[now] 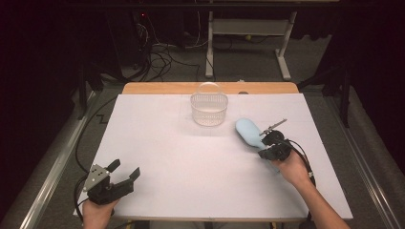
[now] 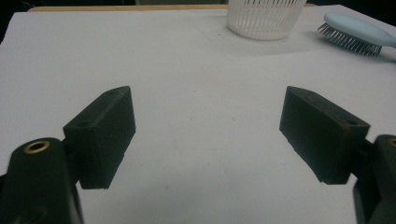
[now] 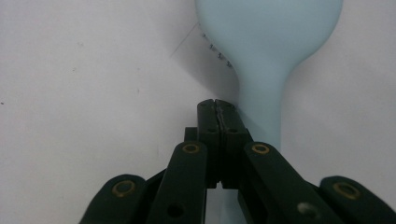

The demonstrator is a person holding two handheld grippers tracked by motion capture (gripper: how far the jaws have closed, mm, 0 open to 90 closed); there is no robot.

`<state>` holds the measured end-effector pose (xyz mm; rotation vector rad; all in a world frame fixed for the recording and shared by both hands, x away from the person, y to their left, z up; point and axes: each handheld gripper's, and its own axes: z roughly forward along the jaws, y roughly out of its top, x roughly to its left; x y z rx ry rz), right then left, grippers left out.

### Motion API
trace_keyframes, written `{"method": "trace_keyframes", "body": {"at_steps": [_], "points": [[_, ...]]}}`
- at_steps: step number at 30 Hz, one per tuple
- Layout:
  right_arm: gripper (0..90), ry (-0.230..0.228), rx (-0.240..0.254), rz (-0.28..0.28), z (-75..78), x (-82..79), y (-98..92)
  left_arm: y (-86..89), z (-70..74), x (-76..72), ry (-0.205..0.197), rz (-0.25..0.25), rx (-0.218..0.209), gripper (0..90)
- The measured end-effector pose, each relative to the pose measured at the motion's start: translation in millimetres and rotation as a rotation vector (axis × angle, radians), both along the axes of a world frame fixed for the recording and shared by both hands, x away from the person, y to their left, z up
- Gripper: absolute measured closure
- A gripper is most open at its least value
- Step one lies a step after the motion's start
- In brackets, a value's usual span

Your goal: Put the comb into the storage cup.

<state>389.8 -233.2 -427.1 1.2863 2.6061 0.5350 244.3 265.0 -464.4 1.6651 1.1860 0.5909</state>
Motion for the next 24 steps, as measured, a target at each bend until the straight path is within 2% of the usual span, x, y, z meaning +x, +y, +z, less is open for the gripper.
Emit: {"method": "trace_keyframes", "body": {"at_steps": [13,17,24], "points": [[90.0,-0.008,0.0,-0.034,0.3,3.4,-6.6,-0.1,0.0,0.2,0.0,0.0,-0.001,17.9],[88.1,-0.018,0.003,-0.019,0.6,2.8,-5.9,0.1,0.0,0.3,0.001,0.001,-0.001,17.9],[81.3,-0.046,0.059,-0.012,8.9,-1.9,-7.1,-0.6,-0.1,0.6,0.0,-0.001,0.0,17.9]]}}
